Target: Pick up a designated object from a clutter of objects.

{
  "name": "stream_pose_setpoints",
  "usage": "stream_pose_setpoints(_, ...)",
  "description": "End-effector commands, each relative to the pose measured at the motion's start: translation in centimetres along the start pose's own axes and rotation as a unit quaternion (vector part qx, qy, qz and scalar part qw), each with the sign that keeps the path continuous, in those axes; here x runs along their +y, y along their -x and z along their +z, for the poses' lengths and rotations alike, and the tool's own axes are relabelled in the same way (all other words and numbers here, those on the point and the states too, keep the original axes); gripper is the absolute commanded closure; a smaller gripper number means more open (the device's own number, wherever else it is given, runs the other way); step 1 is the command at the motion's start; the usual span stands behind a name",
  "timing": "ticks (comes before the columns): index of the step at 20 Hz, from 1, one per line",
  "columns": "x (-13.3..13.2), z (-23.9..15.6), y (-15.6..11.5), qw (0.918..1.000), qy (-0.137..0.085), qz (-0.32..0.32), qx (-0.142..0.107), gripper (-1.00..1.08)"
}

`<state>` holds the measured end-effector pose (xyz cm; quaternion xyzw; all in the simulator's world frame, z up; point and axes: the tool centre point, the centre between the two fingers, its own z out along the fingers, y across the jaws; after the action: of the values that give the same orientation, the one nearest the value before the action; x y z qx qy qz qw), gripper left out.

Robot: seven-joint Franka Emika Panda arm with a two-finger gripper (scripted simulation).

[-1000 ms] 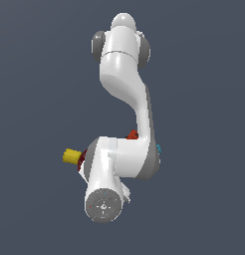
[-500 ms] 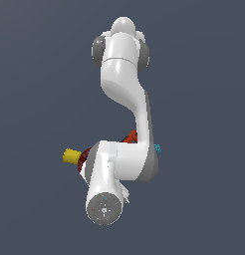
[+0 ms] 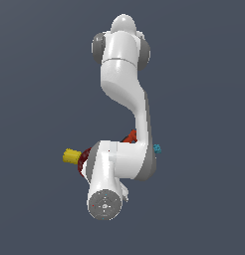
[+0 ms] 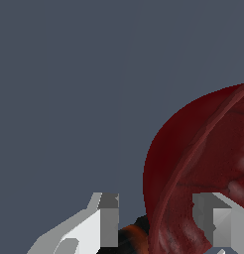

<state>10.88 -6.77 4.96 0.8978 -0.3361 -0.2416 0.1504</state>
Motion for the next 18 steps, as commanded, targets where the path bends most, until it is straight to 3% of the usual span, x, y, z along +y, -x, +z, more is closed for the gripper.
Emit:
stream_pose_setpoints(1,0.02,0.70,-0.01,1.0000,0.000,0.000,0.000,-0.20)
stream_pose_setpoints(8,0.00,1.61,-0.02,1.0000,0.000,0.001,0.000,-0.20)
stream_pose_setpoints(9,0.00,1.61,-0.02,1.0000,0.000,0.001,0.000,1.08)
stream_pose_setpoints(18,0.00,1.61,-0.02,1.0000,0.000,0.001,0.000,1.08)
